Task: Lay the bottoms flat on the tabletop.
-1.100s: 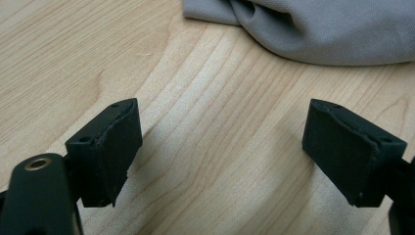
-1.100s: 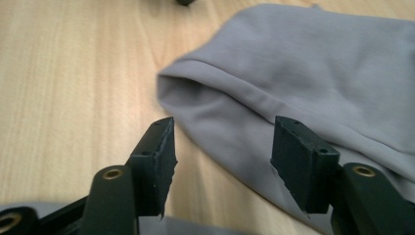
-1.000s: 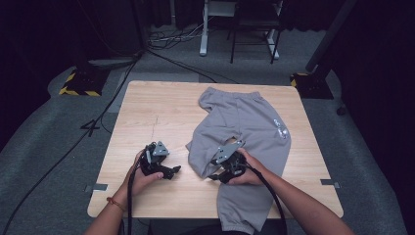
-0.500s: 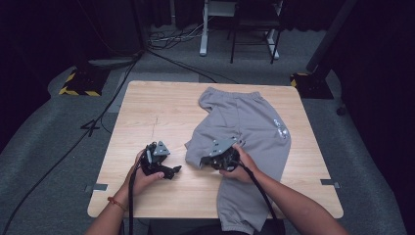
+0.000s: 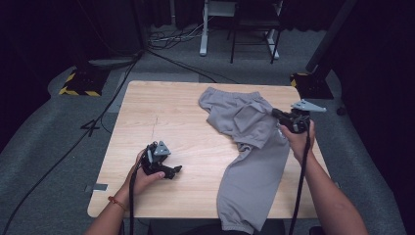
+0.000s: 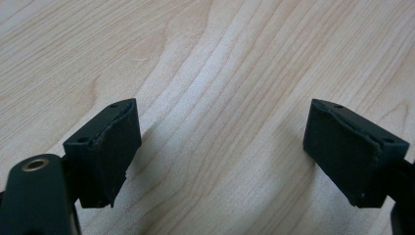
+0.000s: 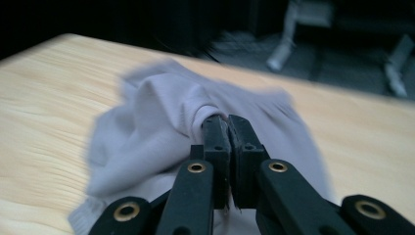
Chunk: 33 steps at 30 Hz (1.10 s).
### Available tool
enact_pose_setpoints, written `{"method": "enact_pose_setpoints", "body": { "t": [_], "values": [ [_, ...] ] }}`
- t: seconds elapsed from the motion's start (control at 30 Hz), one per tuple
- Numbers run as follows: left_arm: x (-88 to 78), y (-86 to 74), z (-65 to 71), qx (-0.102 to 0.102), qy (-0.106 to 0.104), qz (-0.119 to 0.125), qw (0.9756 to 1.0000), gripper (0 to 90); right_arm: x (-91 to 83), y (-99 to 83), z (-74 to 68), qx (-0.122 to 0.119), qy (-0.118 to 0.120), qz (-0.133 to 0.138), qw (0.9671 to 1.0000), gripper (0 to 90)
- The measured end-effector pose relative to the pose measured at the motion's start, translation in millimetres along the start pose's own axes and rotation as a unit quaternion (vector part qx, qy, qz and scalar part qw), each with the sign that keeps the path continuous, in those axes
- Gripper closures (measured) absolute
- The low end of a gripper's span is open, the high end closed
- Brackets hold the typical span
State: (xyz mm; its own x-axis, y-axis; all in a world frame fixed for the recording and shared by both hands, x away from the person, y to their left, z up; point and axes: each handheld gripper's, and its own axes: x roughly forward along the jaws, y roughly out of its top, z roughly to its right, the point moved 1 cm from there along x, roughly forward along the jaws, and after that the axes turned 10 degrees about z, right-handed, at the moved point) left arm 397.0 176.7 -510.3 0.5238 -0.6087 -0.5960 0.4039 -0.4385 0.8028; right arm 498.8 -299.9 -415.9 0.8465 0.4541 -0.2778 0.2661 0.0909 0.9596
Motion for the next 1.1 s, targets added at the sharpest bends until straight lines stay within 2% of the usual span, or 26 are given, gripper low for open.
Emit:
{"method": "enact_pose_setpoints", "body": {
  "t": [0.03, 0.13, 0.2, 0.3, 0.33, 0.37, 0.43, 0.47, 0.53, 0.63, 0.7, 0.8, 0.9, 0.97, 1.03, 1.1],
  "values": [
    [0.2, 0.2, 0.2, 0.0, 0.0, 0.0, 1.0, 14.8, -1.8, -7.0, 11.4, 0.008, -0.019, -0.011, 0.9997, 86.3],
    [3.0, 2.4, 0.8, 0.003, -0.002, 0.0, 1.0, 14.8, -2.9, -29.9, 37.3, 0.028, -0.038, -0.065, 0.9968, 78.3],
    [6.7, 6.0, 2.1, 0.003, -0.002, -0.004, 1.0, 14.8, -4.4, -42.6, 46.4, 0.019, -0.059, -0.092, 0.9938, 72.0],
    [16.4, 15.4, 8.0, 0.009, -0.011, -0.011, 0.9998, 16.4, -7.8, -54.9, 55.1, 0.025, -0.053, -0.108, 0.9924, 62.0],
    [20.8, 20.1, 10.8, 0.011, -0.013, -0.012, 0.9998, 17.8, -8.5, -57.6, 56.4, 0.017, -0.057, -0.114, 0.9917, 59.9],
    [25.1, 26.1, 13.4, 0.014, -0.021, -0.013, 0.9996, 19.0, -9.9, -59.9, 57.3, 0.009, -0.056, -0.113, 0.992, 58.5],
    [35.5, 41.8, 20.2, 0.026, -0.038, -0.002, 0.9989, 20.4, -13.1, -63.4, 56.6, 0.002, -0.031, -0.111, 0.9933, 54.6],
    [41.3, 51.0, 24.7, 0.027, -0.045, 0.006, 0.9986, 20.9, -13.6, -65.4, 55.3, -0.008, -0.021, -0.117, 0.9929, 54.2],
    [56.0, 70.4, 34.1, 0.029, -0.069, 0.016, 0.9971, 21.7, -13.1, -69.4, 51.6, -0.027, -0.001, -0.137, 0.9902, 53.2],
    [81.8, 99.0, 50.1, 0.065, -0.081, 0.017, 0.9944, 22.9, -11.9, -74.2, 46.1, -0.047, 0.01, -0.15, 0.9875, 52.7],
    [99.1, 116.9, 59.3, 0.076, -0.091, 0.018, 0.9928, 23.9, -11.0, -76.8, 45.4, -0.05, 0.012, -0.153, 0.9869, 52.4],
    [123.2, 140.4, 71.2, 0.091, -0.098, 0.021, 0.9908, 26.3, -9.7, -80.3, 46.7, -0.049, 0.013, -0.158, 0.9861, 51.7],
    [147.3, 157.3, 79.3, 0.11, -0.088, 0.017, 0.9899, 28.0, -8.7, -82.7, 46.9, -0.05, 0.014, -0.159, 0.9858, 51.7],
    [162.1, 164.9, 81.0, 0.104, -0.085, 0.015, 0.9908, 29.0, -7.2, -84.3, 46.0, -0.048, 0.016, -0.162, 0.9855, 51.4],
    [174.6, 170.0, 81.1, 0.095, -0.08, 0.015, 0.9921, 29.4, -5.4, -85.7, 44.1, -0.06, 0.018, -0.167, 0.9841, 51.2],
    [185.3, 173.1, 80.7, 0.093, -0.074, 0.01, 0.9929, 29.9, -4.5, -85.6, 42.3, -0.06, 0.02, -0.166, 0.9841, 51.3]
  ]
}}
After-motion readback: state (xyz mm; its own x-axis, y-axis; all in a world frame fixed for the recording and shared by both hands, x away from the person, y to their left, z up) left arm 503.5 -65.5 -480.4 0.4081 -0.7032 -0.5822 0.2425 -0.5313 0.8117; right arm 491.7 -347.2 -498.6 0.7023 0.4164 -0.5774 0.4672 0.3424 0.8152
